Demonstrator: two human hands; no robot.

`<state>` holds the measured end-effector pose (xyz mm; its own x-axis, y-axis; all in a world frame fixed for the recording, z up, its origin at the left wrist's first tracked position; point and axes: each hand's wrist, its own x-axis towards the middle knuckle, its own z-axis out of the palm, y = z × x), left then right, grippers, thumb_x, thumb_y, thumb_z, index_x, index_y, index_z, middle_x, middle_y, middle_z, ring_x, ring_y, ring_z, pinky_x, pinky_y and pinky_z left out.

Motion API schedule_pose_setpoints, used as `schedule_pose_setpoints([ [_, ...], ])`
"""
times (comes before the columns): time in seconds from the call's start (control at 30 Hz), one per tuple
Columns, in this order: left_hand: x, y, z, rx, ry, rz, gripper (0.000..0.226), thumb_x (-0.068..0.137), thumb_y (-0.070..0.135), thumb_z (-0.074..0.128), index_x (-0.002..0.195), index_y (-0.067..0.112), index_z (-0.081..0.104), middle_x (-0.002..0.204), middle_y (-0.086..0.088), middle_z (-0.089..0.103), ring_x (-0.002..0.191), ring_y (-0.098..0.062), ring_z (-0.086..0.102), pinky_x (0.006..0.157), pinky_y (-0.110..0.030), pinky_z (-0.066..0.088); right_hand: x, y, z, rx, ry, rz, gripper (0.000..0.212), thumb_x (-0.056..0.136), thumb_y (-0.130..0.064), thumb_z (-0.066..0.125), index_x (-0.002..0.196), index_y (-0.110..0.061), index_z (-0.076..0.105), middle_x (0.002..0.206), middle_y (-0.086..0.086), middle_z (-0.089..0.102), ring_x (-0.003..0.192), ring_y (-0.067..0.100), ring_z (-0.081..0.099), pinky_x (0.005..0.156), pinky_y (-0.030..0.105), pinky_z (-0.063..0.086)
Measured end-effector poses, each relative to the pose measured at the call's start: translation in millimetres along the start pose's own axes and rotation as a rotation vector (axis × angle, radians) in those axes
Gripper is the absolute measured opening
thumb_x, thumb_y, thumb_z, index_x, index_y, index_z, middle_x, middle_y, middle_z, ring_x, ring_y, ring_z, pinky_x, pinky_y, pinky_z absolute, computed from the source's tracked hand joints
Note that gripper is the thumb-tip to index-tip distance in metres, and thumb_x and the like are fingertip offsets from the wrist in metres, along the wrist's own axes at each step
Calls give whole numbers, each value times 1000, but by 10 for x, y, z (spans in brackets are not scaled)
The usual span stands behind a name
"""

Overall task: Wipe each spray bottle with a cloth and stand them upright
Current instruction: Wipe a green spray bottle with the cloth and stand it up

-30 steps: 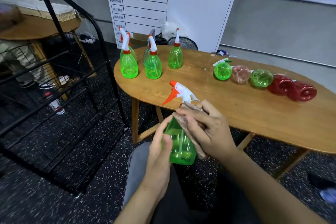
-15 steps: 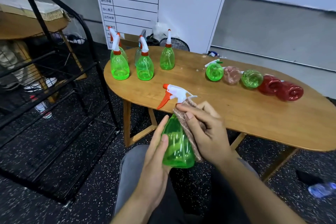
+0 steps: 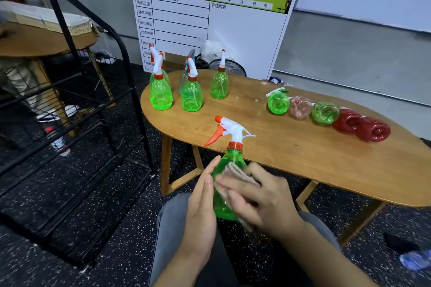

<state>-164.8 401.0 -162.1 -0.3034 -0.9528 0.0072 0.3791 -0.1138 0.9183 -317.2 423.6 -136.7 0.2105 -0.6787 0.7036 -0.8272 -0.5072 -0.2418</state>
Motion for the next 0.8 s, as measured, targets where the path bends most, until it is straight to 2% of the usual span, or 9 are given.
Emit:
schedule_pose_setpoints([
  [0.13, -9, -6, 1, 50, 2, 21, 42, 109, 48, 42, 145, 35, 60, 145, 9, 66, 137, -12, 60, 118, -49, 45, 198, 185, 66, 139, 93, 322, 31, 104, -40, 53, 127, -36, 73, 85, -4, 51, 64, 12, 52, 52, 33, 46],
  [0.17, -5, 1, -2, 47, 5, 23, 43, 109, 46, 41, 146, 34, 59, 145, 9, 65, 137, -12, 59, 118, -48, 45, 220, 187, 91, 154, 104, 353, 31, 104, -40, 54, 126, -35, 74, 85, -5, 51, 65, 13, 53, 54, 36, 47],
  [0.23, 12, -3, -18, 38, 6, 34, 43, 111, 42, 38, 147, 32, 59, 146, 8, 65, 138, -13, 59, 118, -48, 44, 230, 106, 130, 159, 119, 357, 30, 104, -39, 54, 125, -34, 75, 85, -6, 51, 65, 13, 54, 55, 33, 47],
  [0.37, 26, 8, -48, -50, 31, -9, 50, 105, 46, 34, 144, 30, 61, 138, -2, 71, 132, -22, 65, 118, -55, 43, 39, -156, 125, 83, 43, 141, 28, 101, -31, 59, 124, -35, 74, 88, -4, 51, 65, 3, 49, 56, 15, 40],
  [0.47, 21, -6, -65, -86, 26, -36, 56, 103, 56, 31, 144, 34, 62, 132, -11, 73, 126, -30, 68, 116, -54, 44, -135, -245, 104, -35, -36, -124, 24, 97, -30, 67, 118, -30, 79, 91, -4, 54, 70, 8, 52, 58, 18, 44],
  [0.57, 15, -19, -42, -55, 20, -14, 59, 102, 61, 29, 144, 36, 62, 135, -9, 72, 128, -28, 67, 115, -52, 45, -105, -189, 34, -105, -49, -205, 23, 99, -32, 66, 116, -30, 80, 87, -3, 59, 68, 11, 53, 55, 21, 46],
  [0.63, 13, -26, -19, -13, 5, 2, 58, 104, 57, 27, 145, 33, 61, 136, -3, 72, 130, -22, 66, 114, -47, 49, -4, -93, -4, -83, -15, -110, 26, 103, -36, 57, 118, -33, 78, 91, -6, 58, 68, 7, 52, 55, 20, 46],
  [0.7, 4, -26, -11, -3, -6, 0, 58, 103, 54, 27, 144, 31, 61, 135, 4, 72, 131, -16, 65, 109, -38, 53, 117, 14, -15, -33, 58, 82, 29, 105, -40, 52, 121, -36, 75, 93, -10, 53, 66, 4, 50, 53, 21, 46],
  [0.8, -19, -7, -14, 4, -25, -12, 56, 106, 59, 28, 145, 33, 59, 141, 7, 69, 134, -15, 62, 114, -45, 49, 221, 119, 12, 65, 141, 302, 30, 104, -41, 53, 122, -35, 76, 88, -11, 50, 66, 9, 54, 54, 33, 49],
])
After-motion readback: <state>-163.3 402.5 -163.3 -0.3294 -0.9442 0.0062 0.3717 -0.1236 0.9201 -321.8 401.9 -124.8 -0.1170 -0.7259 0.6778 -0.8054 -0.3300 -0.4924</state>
